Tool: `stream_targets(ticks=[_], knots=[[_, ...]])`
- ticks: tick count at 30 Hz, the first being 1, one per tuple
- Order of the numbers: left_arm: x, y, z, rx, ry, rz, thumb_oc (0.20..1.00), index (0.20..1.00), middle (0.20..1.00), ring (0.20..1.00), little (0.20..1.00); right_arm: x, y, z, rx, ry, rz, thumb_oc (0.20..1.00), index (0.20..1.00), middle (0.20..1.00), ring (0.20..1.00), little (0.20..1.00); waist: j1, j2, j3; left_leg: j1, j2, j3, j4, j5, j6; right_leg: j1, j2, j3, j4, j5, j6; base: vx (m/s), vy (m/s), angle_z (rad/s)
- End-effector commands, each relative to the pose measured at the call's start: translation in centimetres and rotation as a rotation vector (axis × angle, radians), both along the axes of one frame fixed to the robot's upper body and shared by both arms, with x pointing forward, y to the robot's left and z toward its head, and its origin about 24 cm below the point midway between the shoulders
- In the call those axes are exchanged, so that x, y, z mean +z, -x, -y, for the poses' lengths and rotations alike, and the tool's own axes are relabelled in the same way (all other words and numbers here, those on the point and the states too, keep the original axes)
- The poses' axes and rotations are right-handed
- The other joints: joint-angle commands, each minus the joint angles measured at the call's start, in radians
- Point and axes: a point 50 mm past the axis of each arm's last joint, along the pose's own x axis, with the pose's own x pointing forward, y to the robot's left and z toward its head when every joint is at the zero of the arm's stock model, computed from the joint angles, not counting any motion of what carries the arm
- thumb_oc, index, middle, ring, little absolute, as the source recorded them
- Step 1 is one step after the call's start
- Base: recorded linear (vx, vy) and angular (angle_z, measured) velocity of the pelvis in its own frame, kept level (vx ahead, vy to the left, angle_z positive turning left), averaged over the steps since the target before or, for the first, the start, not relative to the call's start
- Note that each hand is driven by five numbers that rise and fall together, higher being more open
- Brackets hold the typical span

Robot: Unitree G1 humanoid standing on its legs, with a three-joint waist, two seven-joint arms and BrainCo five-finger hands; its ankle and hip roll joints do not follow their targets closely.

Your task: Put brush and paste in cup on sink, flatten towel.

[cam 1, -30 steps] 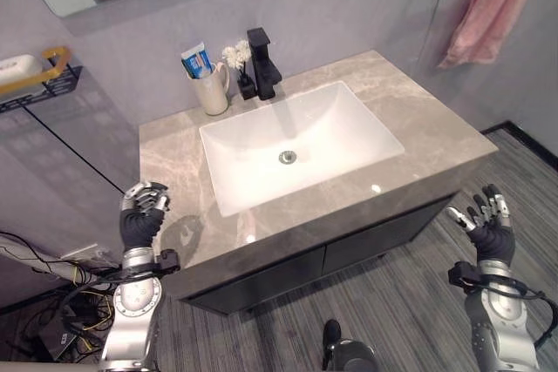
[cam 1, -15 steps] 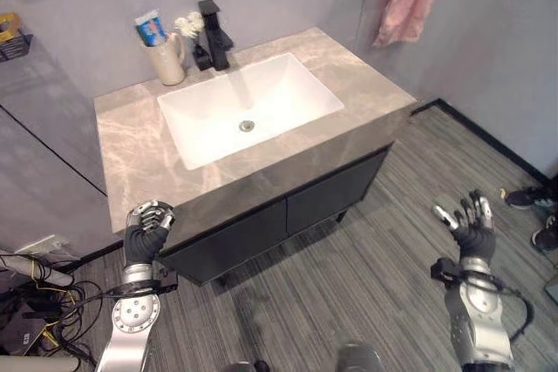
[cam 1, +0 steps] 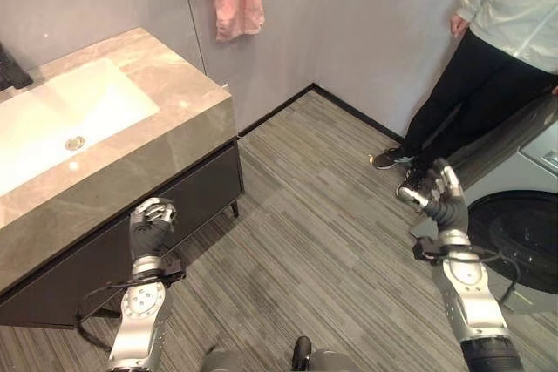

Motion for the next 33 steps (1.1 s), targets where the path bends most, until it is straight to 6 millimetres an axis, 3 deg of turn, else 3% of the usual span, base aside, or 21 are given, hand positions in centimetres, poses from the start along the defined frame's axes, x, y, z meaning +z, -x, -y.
stream_targets(ticks=[1,3,6,8,10,11,12,13,14,15,16,18,21,22,25,26,27,28,30,31,33], knots=[[3.3,-0.2,-0.8,-0.030,-0.030,0.155,0.200,0.200,0.200,0.200,0.200,4.2,-2.4,-2.2,0.079,0.024,0.186,1.000,1.000,1.000,1.000,1.000,0.084,0.020,0.033,0.036,-0.024,0.054,-0.112,0.015,0.055,0.110,0.019,0.045,-0.106,-0.049,0.152,0.38,-0.202,-0.06],[3.6,-0.3,-0.9,-0.032,-0.032,0.166,0.200,0.200,0.200,0.200,0.200,4.6,-3.0,-3.1,0.099,0.022,0.197,1.000,1.000,1.000,1.000,1.000,0.112,0.030,0.036,-0.032,-0.031,0.111,-0.197,0.094,0.048,0.152,0.057,0.059,-0.138,-0.058,0.147,0.35,-0.102,-0.39],[3.9,-0.3,-1.1,-0.023,-0.027,0.179,0.200,0.200,0.200,0.200,0.200,5.3,-3.6,-4.3,0.130,0.032,0.221,1.000,1.000,1.000,1.000,1.000,0.137,0.041,0.031,-0.098,0.004,0.244,-0.278,0.145,0.034,0.219,0.090,0.070,-0.160,-0.099,0.144,0.42,0.000,-0.69],[3.8,-0.2,-1.3,-0.010,-0.016,0.173,0.200,0.200,0.200,0.200,0.200,5.2,-3.6,-5.2,0.163,0.015,0.211,1.000,1.000,1.000,1.000,1.000,0.159,0.040,0.009,-0.074,0.034,0.299,-0.284,0.167,0.069,0.260,0.105,0.088,-0.132,-0.134,0.138,0.56,0.088,-0.38],[4.0,-0.2,-1.5,-0.015,-0.045,0.171,0.200,0.200,0.200,0.200,0.200,4.6,-3.3,-5.4,0.167,0.018,0.199,1.000,1.000,1.000,1.000,1.000,0.178,0.009,0.004,-0.046,0.020,0.246,-0.266,0.184,0.100,0.261,0.074,0.103,-0.023,-0.132,0.162,0.63,0.110,-0.72],[4.5,-0.4,-1.7,-0.028,-0.081,0.175,0.200,0.200,0.200,0.200,0.200,4.0,-3.1,-5.3,0.163,0.013,0.180,1.000,1.000,1.000,1.000,1.000,0.165,-0.020,0.005,-0.024,0.005,0.234,-0.227,0.155,0.120,0.238,0.036,0.092,0.128,-0.066,0.225,0.47,0.068,-0.95],[4.5,-0.4,-1.7,-0.028,-0.081,0.175,0.200,0.200,0.200,0.200,0.200,4.0,-3.1,-5.2,0.163,0.013,0.180,1.000,1.000,1.000,1.000,1.000,0.166,-0.017,0.001,-0.028,0.009,0.233,-0.228,0.157,0.120,0.233,0.040,0.094,0.128,-0.062,0.224,0.45,0.075,-0.77],[4.5,-0.3,-2.0,-0.015,-0.086,0.168,0.200,0.200,0.200,0.200,0.200,3.8,-2.9,-5.3,0.166,0.019,0.175,1.000,1.000,1.000,1.000,1.000,0.152,-0.028,0.005,0.002,-0.006,0.225,-0.204,0.125,0.138,0.194,0.005,0.093,0.252,0.046,0.279,0.29,0.071,-0.25],[4.5,-0.2,-2.1,-0.017,-0.088,0.163,0.200,0.200,0.200,0.200,0.200,3.7,-2.8,-5.3,0.164,0.017,0.166,1.000,1.000,1.000,1.000,1.000,0.141,-0.023,0.005,0.026,-0.009,0.210,-0.191,0.105,0.151,0.166,-0.011,0.096,0.358,0.109,0.297,0.47,0.120,-0.11],[4.5,-0.2,-2.1,-0.020,-0.102,0.160,0.200,0.200,0.200,0.200,0.200,3.7,-2.7,-5.4,0.172,0.018,0.167,1.000,1.000,1.000,1.000,1.000,0.127,-0.013,0.006,0.063,-0.013,0.185,-0.189,0.081,0.165,0.138,-0.016,0.103,0.457,0.150,0.296,0.58,0.193,0.23],[4.5,-0.2,-2.0,-0.019,-0.120,0.151,0.200,0.200,0.200,0.200,0.200,3.7,-2.6,-5.6,0.174,0.017,0.169,1.000,1.000,1.000,1.000,1.000,0.102,0.021,0.006,0.138,0.000,0.149,-0.208,0.053,0.183,0.069,-0.016,0.104,0.608,0.166,0.283,0.62,0.192,0.53],[4.8,-0.4,-1.9,-0.028,-0.137,0.160,0.200,0.200,0.200,0.200,0.200,3.1,-2.3,-5.5,0.174,0.020,0.147,1.000,1.000,1.000,1.000,1.000,0.074,0.048,0.004,0.226,0.006,0.084,-0.256,0.044,0.188,-0.019,-0.017,0.085,0.698,0.102,0.250,0.55,0.116,0.80],[5.0,-0.5,-1.4,-0.055,-0.137,0.171,0.200,0.200,0.200,0.200,0.200,2.8,-2.0,-5.1,0.171,0.014,0.134,1.000,1.000,1.000,1.000,1.000,0.043,0.069,0.018,0.300,0.006,0.017,-0.258,0.019,0.163,-0.063,-0.050,0.043,0.523,-0.023,0.201,0.45,-0.055,0.95],[5.1,-0.5,-1.1,-0.068,-0.152,0.173,0.200,0.200,0.200,0.200,0.200,2.8,-2.0,-5.0,0.168,0.002,0.137,1.000,1.000,1.000,1.000,1.000,0.033,0.082,0.017,0.329,0.021,-0.017,-0.270,0.002,0.143,-0.101,-0.071,0.031,0.396,-0.050,0.190,0.47,-0.189,0.96],[5.1,-0.7,-0.7,-0.082,-0.169,0.175,0.200,0.200,0.200,0.200,0.200,2.7,-1.8,-4.7,0.159,-0.003,0.130,1.000,1.000,1.000,1.000,1.000,0.017,0.085,0.016,0.373,0.030,-0.071,-0.275,-0.030,0.126,-0.125,-0.070,0.089,0.220,-0.023,0.198,0.32,-0.169,0.82],[5.2,-0.9,-0.5,-0.098,-0.184,0.182,0.200,0.200,0.200,0.200,0.200,2.5,-1.7,-4.4,0.152,-0.004,0.124,1.000,1.000,1.000,1.000,1.000,0.008,0.080,0.016,0.391,0.033,-0.127,-0.263,-0.054,0.114,-0.136,-0.075,0.169,0.097,0.036,0.218,0.45,-0.306,0.76],[5.3,-1.0,-0.3,-0.107,-0.192,0.185,0.200,0.200,0.200,0.200,0.200,2.4,-1.6,-4.2,0.148,0.002,0.119,1.000,1.000,1.000,1.000,1.000,0.005,0.075,0.015,0.399,0.031,-0.154,-0.259,-0.063,0.110,-0.143,-0.079,0.209,0.074,0.062,0.226,0.35,-0.248,0.89],[5.3,-1.0,-0.3,-0.107,-0.192,0.185,0.200,0.200,0.200,0.200,0.200,2.4,-1.6,-4.2,0.148,0.002,0.119,1.000,1.000,1.000,1.000,1.000,0.004,0.077,0.016,0.400,0.033,-0.155,-0.258,-0.064,0.110,-0.138,-0.078,0.207,0.068,0.064,0.227,0.24,-0.190,0.92],[5.5,-1.6,0.5,-0.159,-0.200,0.192,0.200,0.200,0.200,0.200,0.200,1.9,-1.1,-3.7,0.131,0.002,0.103,1.000,1.000,1.000,1.000,1.000,-0.005,0.059,0.011,0.423,0.044,-0.236,-0.253,-0.090,0.073,-0.120,-0.082,0.315,0.056,0.088,0.245,0.31,-0.294,1.35],[5.5,-1.6,0.5,-0.161,-0.201,0.191,0.200,0.200,0.200,0.200,0.200,1.9,-1.1,-3.7,0.130,0.001,0.103,1.000,1.000,1.000,1.000,1.000,-0.006,0.059,0.011,0.423,0.044,-0.239,-0.252,-0.090,0.072,-0.117,-0.083,0.311,0.056,0.087,0.245,0.34,-0.443,1.48],[5.1,-1.6,0.7,-0.168,-0.195,0.173,0.200,0.200,0.200,0.200,0.200,1.8,-0.9,-3.4,0.123,0.000,0.100,1.000,1.000,1.000,1.000,1.000,0.002,0.042,0.001,0.434,0.092,-0.267,-0.257,-0.101,0.033,-0.096,-0.089,0.247,0.064,0.064,0.240,0.23,-0.397,0.72]])
